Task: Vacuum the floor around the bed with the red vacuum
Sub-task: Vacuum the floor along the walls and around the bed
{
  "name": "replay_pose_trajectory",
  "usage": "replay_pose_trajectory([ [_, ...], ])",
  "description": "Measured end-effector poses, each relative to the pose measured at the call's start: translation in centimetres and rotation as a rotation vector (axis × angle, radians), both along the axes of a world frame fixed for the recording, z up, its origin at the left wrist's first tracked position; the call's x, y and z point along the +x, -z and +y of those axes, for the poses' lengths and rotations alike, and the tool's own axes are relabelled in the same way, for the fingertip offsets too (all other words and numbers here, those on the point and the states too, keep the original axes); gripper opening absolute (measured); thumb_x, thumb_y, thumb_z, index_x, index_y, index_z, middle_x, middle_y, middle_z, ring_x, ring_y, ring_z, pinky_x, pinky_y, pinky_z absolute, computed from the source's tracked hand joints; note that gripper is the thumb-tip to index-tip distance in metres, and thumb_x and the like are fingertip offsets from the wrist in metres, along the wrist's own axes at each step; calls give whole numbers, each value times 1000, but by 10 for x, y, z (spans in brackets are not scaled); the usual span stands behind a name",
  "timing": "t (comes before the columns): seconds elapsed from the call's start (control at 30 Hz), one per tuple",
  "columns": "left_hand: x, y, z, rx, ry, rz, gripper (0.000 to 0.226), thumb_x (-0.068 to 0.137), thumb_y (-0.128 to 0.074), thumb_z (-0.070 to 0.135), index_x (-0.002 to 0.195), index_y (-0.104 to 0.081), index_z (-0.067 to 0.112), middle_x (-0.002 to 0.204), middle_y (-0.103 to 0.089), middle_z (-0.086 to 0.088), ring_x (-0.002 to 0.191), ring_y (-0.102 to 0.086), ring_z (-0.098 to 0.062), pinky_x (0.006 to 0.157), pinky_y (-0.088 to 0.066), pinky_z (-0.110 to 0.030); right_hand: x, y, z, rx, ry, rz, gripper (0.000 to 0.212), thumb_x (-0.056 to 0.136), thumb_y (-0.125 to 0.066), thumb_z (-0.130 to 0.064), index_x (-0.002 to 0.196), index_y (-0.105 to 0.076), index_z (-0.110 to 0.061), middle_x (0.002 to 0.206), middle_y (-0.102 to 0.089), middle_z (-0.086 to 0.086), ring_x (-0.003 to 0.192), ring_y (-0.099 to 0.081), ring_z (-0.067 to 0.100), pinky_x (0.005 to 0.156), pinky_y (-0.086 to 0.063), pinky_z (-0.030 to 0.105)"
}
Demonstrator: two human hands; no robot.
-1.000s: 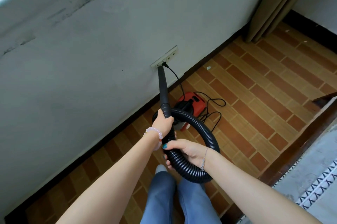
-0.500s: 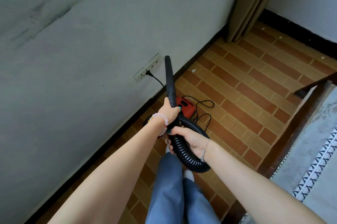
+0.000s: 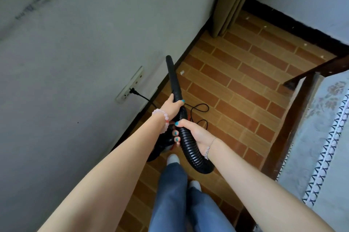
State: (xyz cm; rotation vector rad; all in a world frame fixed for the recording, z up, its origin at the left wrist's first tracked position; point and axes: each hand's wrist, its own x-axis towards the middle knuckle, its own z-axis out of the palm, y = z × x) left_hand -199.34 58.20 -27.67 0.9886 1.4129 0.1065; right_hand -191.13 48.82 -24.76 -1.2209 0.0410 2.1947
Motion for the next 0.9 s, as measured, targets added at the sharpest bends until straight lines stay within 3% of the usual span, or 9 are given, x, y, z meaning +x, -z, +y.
replay_pose_trajectory([
  [0.1,9,9,18,-50,10,-13,57,95,-47,24,147,-26,12,136,-49,-15,118,-54,-34,103,-42,-46,4,10,17,-22,53,-9,16,94,-47,-17,80,-48,-10,56,-50,1,42,-49,11,41,-45,19],
  [0.2,16,16,26,-113,-78,-72,49,98,-43,19,144,-31,10,133,-51,-18,118,-54,-34,103,-43,-46,13,17,29,-38,85,-26,13,94,-49,-19,83,-48,-11,57,-50,1,43,-48,11,42,-45,19],
  [0.27,18,21,31,-191,-155,-128,46,99,-41,19,143,-34,9,127,-55,-20,113,-57,-35,89,-51,-43,22,22,38,-49,84,-39,17,94,-48,-20,80,-48,-11,57,-50,0,42,-48,9,42,-45,18],
  [0.37,16,28,36,-240,-290,-163,36,100,-39,22,132,-43,8,99,-60,-13,85,-62,-24,72,-52,-35,41,32,54,-68,63,-64,21,94,-46,-22,76,-47,-12,56,-50,-2,41,-48,8,42,-45,18],
  [0.5,22,41,25,-312,-357,-174,41,100,-38,35,131,-44,11,118,-61,-16,93,-62,-24,75,-53,-34,69,45,87,-71,65,-64,20,94,-46,-23,77,-47,-12,56,-50,-2,41,-48,8,42,-45,17],
  [0.57,31,48,17,-346,-393,-187,44,99,-36,43,130,-45,13,112,-64,-12,96,-61,-23,75,-52,-33,84,54,107,-68,79,-71,20,94,-46,-23,78,-47,-12,56,-50,-2,41,-47,8,42,-45,18],
  [0.7,71,64,14,-373,-360,-267,47,97,-30,54,115,-56,19,96,-66,-1,97,-61,-16,93,-44,-35,124,79,154,-87,102,-81,20,93,-49,-24,77,-47,-12,57,-50,-1,41,-47,8,43,-46,17],
  [0.83,131,74,30,-307,-218,-282,27,91,-53,45,104,-59,22,97,-64,5,91,-60,-7,82,-43,-24,172,112,202,-136,99,-139,22,91,-53,-24,72,-49,-13,55,-51,-1,41,-48,9,42,-47,17],
  [0.9,160,83,41,-225,-155,-208,35,75,-69,37,98,-50,19,89,-58,2,79,-56,-11,73,-44,-25,193,127,220,-162,86,-165,22,90,-55,-23,71,-49,-13,57,-50,-1,42,-48,8,43,-47,18],
])
